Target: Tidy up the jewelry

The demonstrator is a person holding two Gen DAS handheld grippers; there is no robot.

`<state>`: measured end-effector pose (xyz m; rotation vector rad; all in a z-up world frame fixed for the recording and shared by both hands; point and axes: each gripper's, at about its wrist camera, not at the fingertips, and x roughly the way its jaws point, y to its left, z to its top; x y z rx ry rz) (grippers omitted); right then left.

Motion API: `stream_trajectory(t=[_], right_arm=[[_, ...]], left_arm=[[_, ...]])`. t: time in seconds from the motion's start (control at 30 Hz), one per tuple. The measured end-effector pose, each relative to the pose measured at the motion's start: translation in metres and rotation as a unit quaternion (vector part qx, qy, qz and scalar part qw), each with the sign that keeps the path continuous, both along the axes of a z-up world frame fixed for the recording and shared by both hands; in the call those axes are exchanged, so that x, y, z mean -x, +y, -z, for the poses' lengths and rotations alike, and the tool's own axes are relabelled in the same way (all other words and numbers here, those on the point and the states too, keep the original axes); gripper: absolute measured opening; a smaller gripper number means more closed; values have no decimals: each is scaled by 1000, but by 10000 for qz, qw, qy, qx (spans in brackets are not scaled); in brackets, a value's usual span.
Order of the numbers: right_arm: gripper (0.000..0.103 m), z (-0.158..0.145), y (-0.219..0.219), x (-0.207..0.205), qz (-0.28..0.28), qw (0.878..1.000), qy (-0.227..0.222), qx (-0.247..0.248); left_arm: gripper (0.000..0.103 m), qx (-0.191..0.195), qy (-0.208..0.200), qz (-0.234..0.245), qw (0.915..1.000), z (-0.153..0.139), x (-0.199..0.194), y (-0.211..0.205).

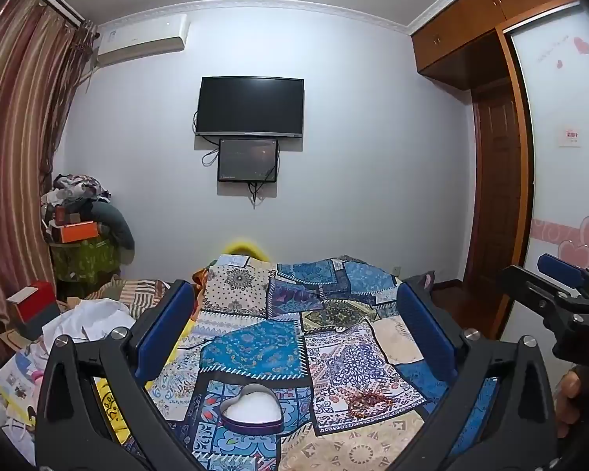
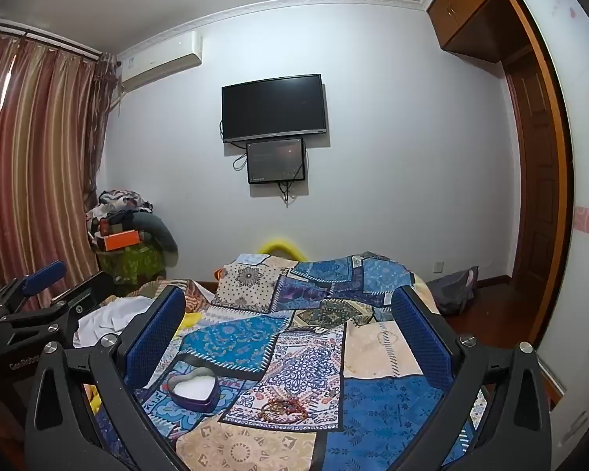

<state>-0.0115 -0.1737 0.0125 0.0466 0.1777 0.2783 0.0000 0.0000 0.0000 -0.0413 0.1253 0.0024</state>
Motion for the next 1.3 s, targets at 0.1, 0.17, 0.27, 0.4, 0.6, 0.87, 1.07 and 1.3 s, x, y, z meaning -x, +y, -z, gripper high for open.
stream_trajectory(t=[0.1,0.17,0.27,0.4,0.6,0.87,1.07,1.3], right_arm=[[103,0,0,0,-2,10000,13,-6],[103,0,-1,0,-3,10000,9,-7],[103,0,0,0,-4,10000,1,8],[103,0,-1,-1,-1,10000,21,-6],[103,0,0,-1,-4,10000,11,10],[103,3,6,-1,-16,10000,23,29],[103,-1,3,1,-19,10000,26,26],[103,3,5,-2,-31,10000,28,29]], left_arm=[[103,13,8,-11,10000,0,0,0],[103,22,12,-2,10000,0,0,1],[103,4,7,-7,10000,0,0,1],[103,11,-4,-5,10000,-1,0,2],[103,5,-16,2,10000,-3,1,-3],[103,28,-2,-4,10000,-2,0,0],[103,37,9,-14,10000,-2,-1,0],[103,43,33,-13,10000,-1,-2,1]])
